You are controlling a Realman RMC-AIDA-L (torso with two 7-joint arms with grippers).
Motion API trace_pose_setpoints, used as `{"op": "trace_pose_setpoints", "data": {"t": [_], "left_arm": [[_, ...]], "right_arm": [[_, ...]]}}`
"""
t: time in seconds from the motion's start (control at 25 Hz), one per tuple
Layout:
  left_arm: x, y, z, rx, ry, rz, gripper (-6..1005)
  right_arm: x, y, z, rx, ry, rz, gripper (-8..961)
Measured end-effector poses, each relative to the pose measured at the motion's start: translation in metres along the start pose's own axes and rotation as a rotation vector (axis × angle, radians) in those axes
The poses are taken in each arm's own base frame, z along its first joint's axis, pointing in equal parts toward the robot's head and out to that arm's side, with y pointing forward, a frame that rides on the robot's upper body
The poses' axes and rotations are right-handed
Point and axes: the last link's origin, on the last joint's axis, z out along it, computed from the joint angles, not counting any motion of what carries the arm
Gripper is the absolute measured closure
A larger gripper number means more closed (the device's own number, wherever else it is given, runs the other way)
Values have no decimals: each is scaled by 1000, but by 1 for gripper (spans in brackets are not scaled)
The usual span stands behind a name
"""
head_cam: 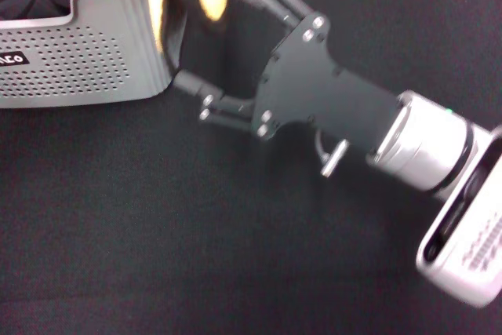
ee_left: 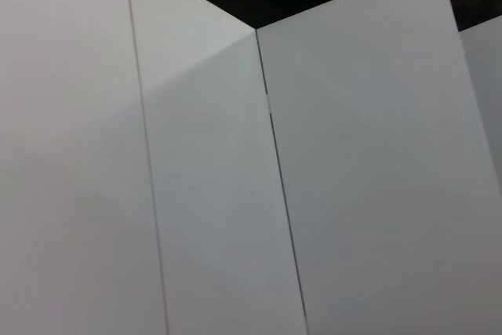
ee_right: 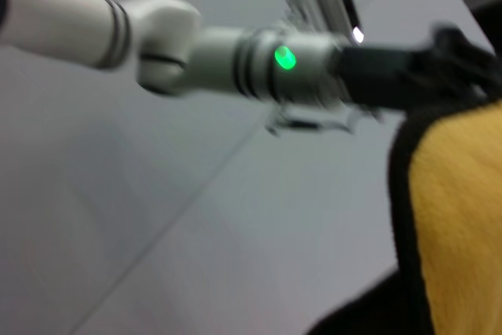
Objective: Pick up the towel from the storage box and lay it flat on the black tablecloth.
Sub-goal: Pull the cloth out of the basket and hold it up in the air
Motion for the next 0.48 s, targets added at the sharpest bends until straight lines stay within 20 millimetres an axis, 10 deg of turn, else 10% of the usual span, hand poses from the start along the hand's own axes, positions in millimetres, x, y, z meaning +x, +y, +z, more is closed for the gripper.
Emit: {"op": "trace_pose_setpoints", "data": {"t": [0.48], "left_arm": [[-2,2,5,-15,-7,-4,984]], "right_arm": [[-27,20,-1,56,-58,-115,150]]}}
